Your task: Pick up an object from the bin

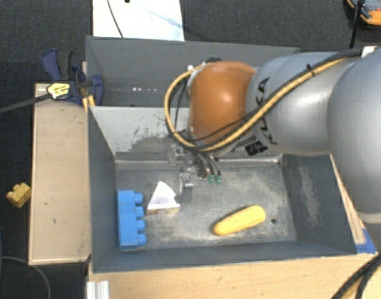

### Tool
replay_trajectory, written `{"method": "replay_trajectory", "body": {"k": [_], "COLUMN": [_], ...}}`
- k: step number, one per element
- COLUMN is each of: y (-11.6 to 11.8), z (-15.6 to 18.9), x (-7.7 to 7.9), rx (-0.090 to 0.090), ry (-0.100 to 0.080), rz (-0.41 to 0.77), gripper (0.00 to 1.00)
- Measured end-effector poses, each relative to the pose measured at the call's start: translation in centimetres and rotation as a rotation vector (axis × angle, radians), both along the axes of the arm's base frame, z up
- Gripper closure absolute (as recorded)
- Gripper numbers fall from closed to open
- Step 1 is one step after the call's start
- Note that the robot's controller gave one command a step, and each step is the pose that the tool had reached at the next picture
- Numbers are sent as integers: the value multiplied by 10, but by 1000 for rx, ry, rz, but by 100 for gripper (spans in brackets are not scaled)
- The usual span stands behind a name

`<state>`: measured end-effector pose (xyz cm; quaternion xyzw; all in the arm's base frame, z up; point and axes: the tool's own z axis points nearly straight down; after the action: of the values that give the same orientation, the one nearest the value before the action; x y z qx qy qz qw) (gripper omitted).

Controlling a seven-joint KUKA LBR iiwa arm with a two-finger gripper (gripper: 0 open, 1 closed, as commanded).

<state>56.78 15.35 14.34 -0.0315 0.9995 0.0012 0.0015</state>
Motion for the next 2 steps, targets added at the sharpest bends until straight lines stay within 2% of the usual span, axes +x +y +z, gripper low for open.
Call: {"method": "replay_trajectory", "body": {"k": [1, 2], "y": [-32, -41], "z": [-6, 3], "x": [1, -66], "rx": [-3, -2], "ry": [-5, 2], "rz": [45, 44], "gripper": [0, 0]}}
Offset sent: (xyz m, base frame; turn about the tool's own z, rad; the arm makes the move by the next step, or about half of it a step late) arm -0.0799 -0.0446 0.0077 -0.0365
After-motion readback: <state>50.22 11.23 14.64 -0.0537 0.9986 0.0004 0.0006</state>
